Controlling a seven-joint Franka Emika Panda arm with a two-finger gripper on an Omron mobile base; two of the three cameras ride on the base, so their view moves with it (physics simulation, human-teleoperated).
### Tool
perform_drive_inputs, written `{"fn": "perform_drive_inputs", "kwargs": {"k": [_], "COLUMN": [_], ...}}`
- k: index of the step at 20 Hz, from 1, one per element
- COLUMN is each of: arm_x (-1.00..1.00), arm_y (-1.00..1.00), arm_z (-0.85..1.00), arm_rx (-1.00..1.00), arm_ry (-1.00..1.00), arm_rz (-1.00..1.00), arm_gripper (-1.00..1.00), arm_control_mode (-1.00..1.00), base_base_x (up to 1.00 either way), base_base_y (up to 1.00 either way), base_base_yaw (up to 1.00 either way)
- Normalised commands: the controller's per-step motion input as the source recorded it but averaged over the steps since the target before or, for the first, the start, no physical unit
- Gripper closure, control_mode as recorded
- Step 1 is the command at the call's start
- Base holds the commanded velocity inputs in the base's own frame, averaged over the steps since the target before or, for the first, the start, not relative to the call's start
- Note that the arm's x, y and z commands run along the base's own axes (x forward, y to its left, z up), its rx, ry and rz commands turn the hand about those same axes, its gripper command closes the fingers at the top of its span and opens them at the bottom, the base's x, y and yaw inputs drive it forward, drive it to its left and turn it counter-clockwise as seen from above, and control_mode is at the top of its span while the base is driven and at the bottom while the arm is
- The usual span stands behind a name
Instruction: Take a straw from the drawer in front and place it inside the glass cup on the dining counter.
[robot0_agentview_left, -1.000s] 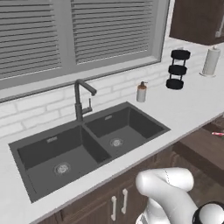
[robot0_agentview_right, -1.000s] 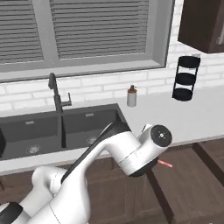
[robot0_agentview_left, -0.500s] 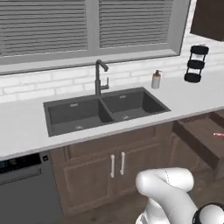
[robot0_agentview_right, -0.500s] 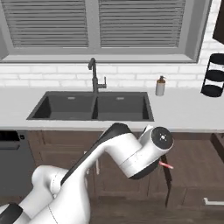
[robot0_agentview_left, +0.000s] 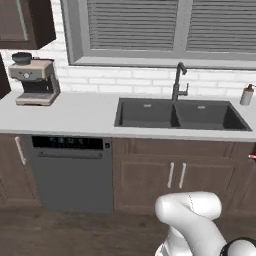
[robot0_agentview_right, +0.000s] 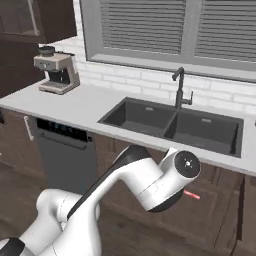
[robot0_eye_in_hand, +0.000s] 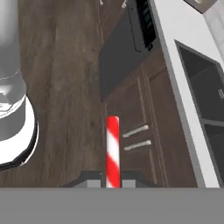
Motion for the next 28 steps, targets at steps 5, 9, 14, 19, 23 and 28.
{"fn": "perform_drive_inputs", "kwargs": {"k": [5, 9, 14, 19, 23, 28], "arm_x": [0.00, 0.00, 0.00, 0.00, 0.00, 0.00], "arm_y": [0.00, 0.00, 0.00, 0.00, 0.00, 0.00], "arm_z": [0.00, 0.00, 0.00, 0.00, 0.00, 0.00], "arm_rx": [0.00, 0.00, 0.00, 0.00, 0.00, 0.00], "arm_ry": [0.00, 0.00, 0.00, 0.00, 0.00, 0.00], "arm_rz": [0.00, 0.00, 0.00, 0.00, 0.00, 0.00], "arm_gripper": [1.00, 1.00, 1.00, 1.00, 1.00, 1.00], "arm_control_mode": [1.00, 1.00, 1.00, 1.00, 1.00, 1.00], "base_base_x": [-0.10, -0.16, -0.24, -0.18, -0.04, 0.32], "base_base_y": [0.35, 0.40, 0.60, 0.75, 0.70, 0.05], "base_base_yaw": [0.77, 0.76, 0.75, 0.76, 0.75, 0.66]}}
